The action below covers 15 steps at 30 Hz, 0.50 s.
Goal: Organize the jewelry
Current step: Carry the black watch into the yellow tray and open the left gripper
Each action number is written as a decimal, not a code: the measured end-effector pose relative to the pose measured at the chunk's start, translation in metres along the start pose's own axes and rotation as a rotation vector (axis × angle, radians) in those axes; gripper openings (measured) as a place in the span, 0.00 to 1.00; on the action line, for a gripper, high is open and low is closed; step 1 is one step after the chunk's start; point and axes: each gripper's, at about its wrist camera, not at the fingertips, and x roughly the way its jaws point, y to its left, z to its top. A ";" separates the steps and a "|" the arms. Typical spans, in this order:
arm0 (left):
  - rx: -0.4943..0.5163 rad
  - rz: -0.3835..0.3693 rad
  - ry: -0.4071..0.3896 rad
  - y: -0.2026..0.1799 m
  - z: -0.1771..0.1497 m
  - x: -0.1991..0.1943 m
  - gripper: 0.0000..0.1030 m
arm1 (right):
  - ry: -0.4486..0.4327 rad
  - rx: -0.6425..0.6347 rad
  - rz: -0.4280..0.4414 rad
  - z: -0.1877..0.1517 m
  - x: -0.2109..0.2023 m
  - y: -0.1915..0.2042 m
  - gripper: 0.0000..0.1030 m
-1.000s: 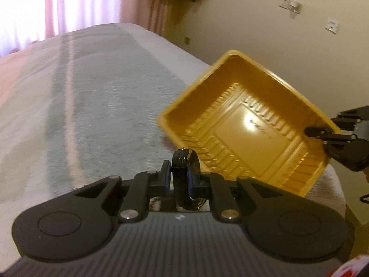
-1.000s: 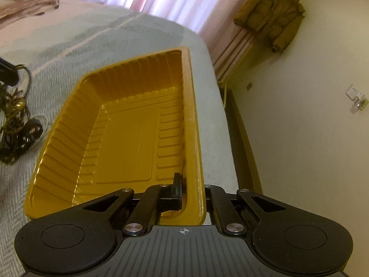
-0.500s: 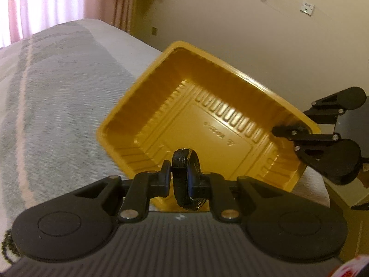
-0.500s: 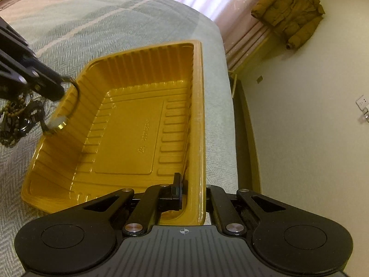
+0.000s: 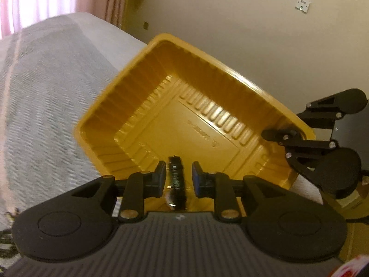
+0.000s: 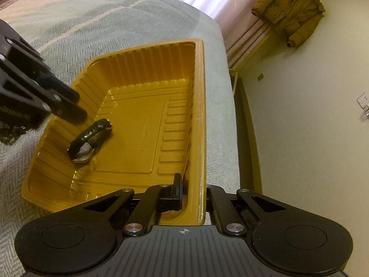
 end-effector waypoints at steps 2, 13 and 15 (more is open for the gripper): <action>-0.004 0.030 -0.016 0.008 -0.003 -0.011 0.24 | 0.000 0.003 0.001 0.000 0.000 -0.001 0.04; -0.101 0.302 -0.063 0.092 -0.060 -0.077 0.45 | -0.007 0.015 0.006 -0.003 0.000 -0.003 0.04; -0.120 0.355 -0.060 0.107 -0.074 -0.086 0.49 | -0.007 0.015 0.007 -0.003 0.000 -0.002 0.04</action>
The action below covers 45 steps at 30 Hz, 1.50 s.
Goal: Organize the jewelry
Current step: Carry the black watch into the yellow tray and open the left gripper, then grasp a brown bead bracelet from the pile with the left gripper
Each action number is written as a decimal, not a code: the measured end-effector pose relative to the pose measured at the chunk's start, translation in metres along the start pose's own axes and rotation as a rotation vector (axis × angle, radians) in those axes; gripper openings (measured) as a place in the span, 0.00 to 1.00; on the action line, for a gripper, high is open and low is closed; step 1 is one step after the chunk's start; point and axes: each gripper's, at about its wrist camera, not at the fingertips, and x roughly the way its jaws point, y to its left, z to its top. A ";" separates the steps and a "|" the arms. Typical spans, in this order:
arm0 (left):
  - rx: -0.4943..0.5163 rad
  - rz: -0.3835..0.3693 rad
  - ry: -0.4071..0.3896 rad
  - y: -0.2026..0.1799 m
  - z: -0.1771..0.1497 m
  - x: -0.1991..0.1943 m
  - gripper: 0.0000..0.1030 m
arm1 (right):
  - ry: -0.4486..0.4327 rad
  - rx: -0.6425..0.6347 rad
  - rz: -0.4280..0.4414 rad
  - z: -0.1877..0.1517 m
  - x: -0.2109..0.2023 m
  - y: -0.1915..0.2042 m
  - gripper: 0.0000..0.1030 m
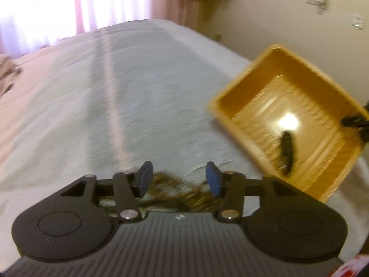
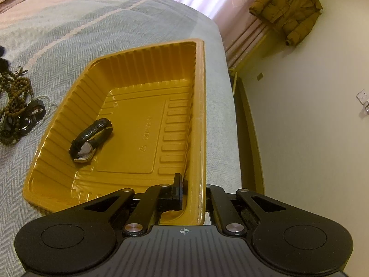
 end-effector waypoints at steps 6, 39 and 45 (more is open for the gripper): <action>-0.054 0.034 0.052 0.032 -0.033 0.003 0.50 | -0.001 0.000 0.000 0.000 0.000 0.000 0.04; 0.057 -0.144 0.057 -0.022 -0.013 -0.003 0.06 | -0.006 -0.003 -0.005 0.000 0.001 0.000 0.04; 0.106 -0.193 -0.010 -0.042 0.022 -0.023 0.06 | -0.006 -0.003 -0.005 0.000 0.001 0.000 0.04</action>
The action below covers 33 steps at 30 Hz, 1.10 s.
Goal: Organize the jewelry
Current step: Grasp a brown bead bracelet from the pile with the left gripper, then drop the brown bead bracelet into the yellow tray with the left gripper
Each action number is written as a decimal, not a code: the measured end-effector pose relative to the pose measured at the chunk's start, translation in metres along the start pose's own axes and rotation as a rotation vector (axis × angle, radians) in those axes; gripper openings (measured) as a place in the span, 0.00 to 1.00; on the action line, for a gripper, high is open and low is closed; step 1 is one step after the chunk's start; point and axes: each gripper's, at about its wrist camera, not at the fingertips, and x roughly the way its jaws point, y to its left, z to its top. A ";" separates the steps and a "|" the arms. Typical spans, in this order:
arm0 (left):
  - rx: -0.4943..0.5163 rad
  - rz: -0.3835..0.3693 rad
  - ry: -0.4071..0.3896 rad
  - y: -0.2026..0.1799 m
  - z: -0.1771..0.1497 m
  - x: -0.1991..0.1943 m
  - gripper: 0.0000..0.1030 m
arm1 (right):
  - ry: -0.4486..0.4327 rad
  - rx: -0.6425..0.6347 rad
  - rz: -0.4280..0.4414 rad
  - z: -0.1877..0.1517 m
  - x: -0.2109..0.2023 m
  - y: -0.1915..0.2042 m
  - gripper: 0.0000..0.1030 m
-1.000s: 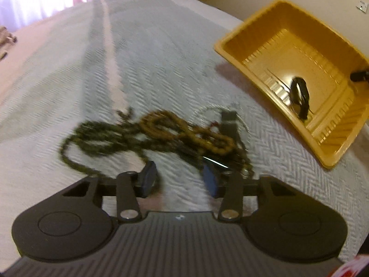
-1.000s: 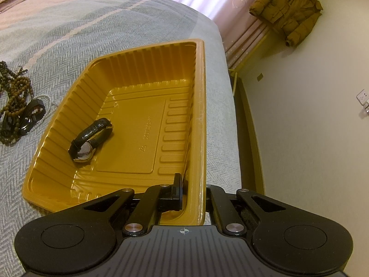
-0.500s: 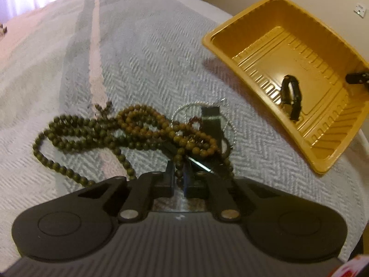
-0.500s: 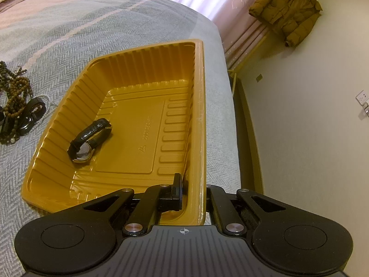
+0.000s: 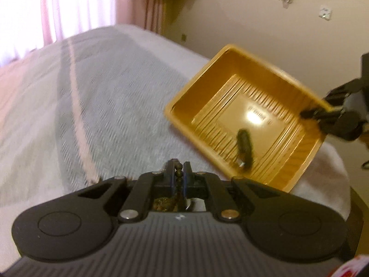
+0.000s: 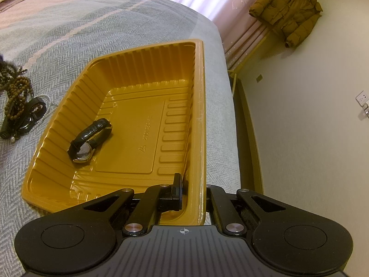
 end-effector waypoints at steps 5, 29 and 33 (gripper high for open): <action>0.019 -0.067 -0.031 -0.023 0.022 0.004 0.06 | 0.005 -0.006 0.001 0.000 0.000 0.000 0.04; 0.033 -0.196 0.042 -0.077 0.014 0.062 0.27 | 0.002 -0.007 0.005 0.000 0.001 0.000 0.04; -0.002 -0.094 0.011 -0.043 0.006 0.045 0.39 | 0.001 -0.003 0.007 0.000 0.001 0.000 0.04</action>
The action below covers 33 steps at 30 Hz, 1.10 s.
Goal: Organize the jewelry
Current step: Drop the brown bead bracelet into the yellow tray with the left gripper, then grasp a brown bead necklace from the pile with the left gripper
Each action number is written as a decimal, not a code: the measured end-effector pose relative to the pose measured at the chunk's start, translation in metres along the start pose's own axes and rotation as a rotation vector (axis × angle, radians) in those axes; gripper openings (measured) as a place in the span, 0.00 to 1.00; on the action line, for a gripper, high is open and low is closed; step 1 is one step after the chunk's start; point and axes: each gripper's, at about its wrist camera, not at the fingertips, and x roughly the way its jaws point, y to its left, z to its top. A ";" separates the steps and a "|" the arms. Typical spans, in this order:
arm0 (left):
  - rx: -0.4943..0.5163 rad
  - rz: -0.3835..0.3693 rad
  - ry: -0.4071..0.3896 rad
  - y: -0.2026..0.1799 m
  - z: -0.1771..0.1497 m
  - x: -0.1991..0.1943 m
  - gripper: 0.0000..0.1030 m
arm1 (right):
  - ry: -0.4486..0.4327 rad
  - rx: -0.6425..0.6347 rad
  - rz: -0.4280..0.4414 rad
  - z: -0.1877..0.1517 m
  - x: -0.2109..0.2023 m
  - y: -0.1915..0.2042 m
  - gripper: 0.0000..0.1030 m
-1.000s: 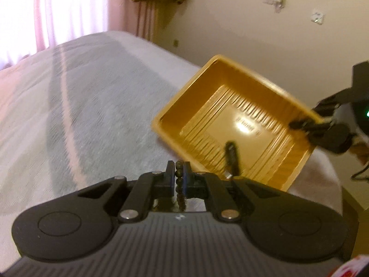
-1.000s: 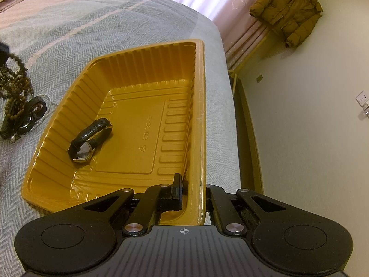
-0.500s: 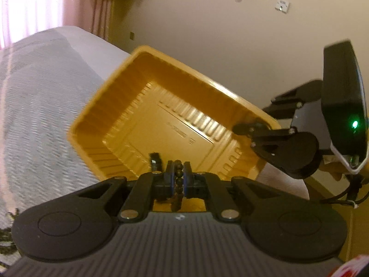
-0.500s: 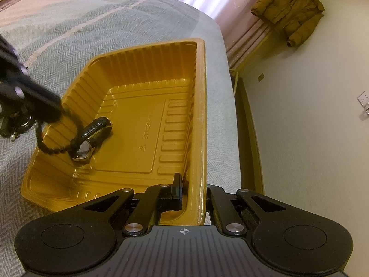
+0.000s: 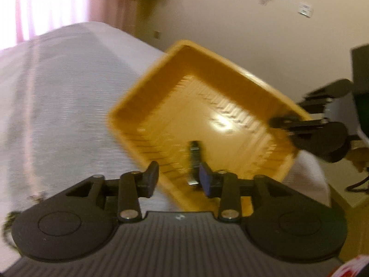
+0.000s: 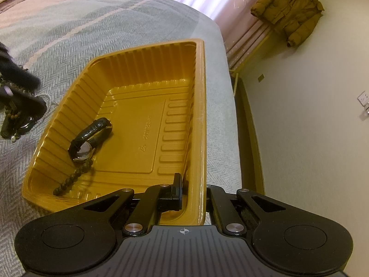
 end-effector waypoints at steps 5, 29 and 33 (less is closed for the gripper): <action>-0.054 0.140 -0.015 0.045 -0.021 -0.023 0.44 | 0.000 0.001 0.000 0.000 0.000 0.000 0.04; -0.359 0.160 0.024 0.094 -0.088 0.002 0.32 | 0.000 -0.004 -0.002 0.000 0.000 0.000 0.04; -0.396 0.170 0.035 0.096 -0.086 0.016 0.24 | 0.000 -0.005 -0.002 0.000 0.000 0.000 0.04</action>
